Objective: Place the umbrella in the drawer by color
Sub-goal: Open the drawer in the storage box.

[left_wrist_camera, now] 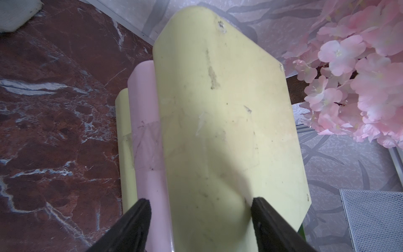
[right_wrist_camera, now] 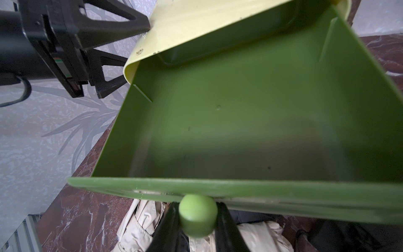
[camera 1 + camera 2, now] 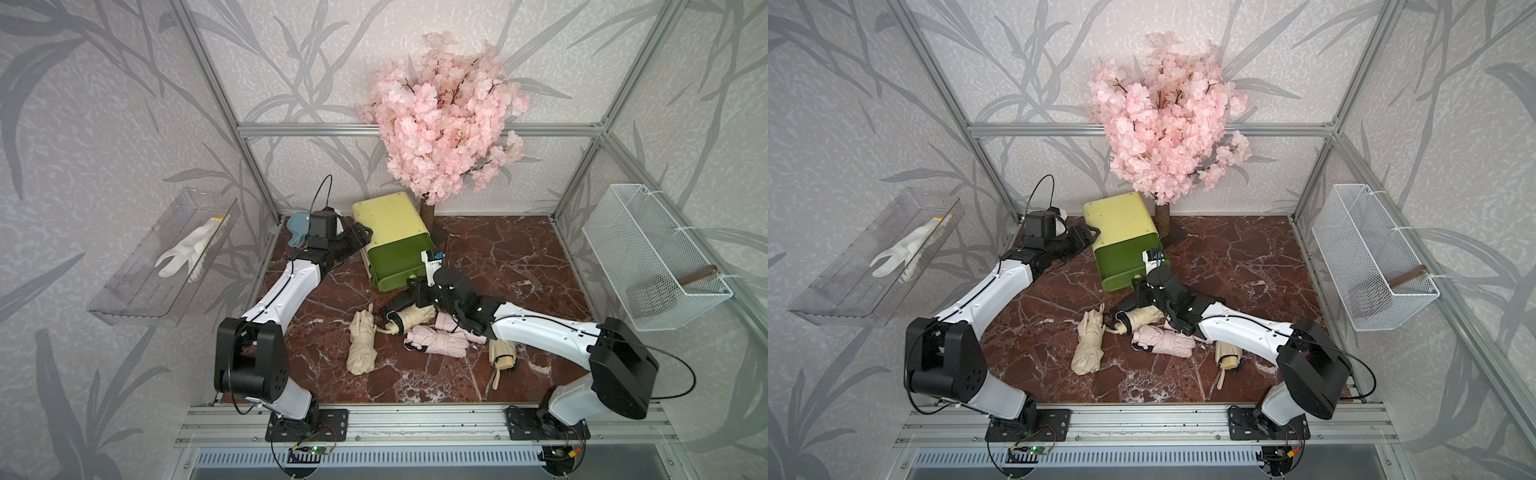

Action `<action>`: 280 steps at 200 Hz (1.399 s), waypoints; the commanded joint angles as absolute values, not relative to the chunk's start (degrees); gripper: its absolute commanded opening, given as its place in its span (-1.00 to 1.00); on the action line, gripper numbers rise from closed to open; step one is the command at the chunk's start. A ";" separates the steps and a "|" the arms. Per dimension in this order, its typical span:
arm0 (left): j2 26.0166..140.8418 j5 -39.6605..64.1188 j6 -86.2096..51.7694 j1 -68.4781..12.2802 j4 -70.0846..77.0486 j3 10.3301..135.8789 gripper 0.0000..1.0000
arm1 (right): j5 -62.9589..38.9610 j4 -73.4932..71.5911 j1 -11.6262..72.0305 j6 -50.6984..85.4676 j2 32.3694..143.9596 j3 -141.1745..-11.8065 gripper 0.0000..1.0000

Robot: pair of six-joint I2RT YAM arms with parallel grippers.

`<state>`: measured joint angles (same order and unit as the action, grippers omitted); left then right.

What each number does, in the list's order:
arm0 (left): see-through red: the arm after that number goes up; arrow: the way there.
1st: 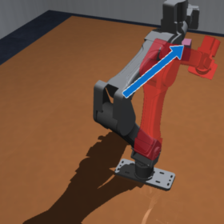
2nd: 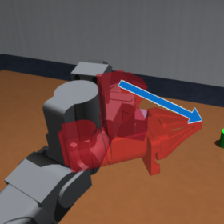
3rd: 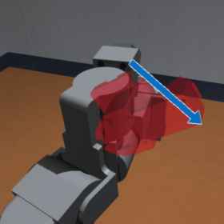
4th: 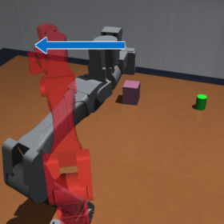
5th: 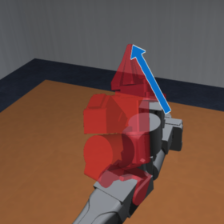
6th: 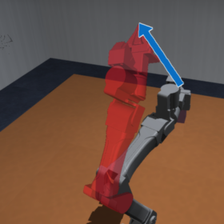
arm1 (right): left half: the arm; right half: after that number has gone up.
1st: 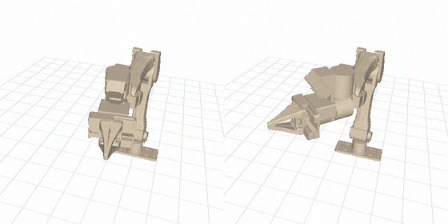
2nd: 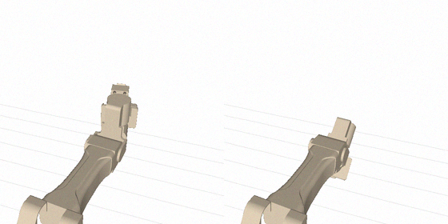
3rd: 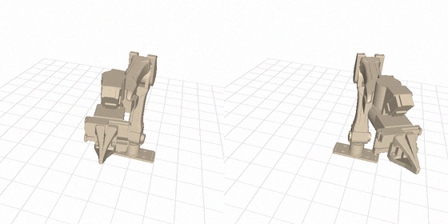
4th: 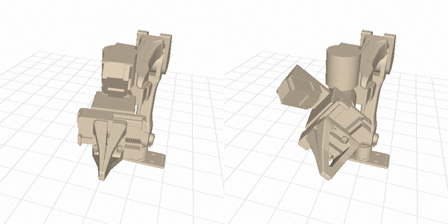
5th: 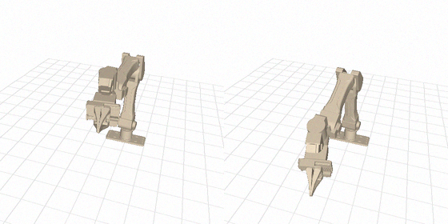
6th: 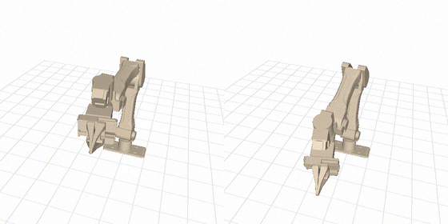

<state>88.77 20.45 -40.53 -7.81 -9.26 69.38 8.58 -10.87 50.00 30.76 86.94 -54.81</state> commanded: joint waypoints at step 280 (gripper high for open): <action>72.15 12.27 -32.75 -8.73 -21.46 67.74 0.64 | 17.09 16.66 50.45 30.47 70.47 -56.83 0.23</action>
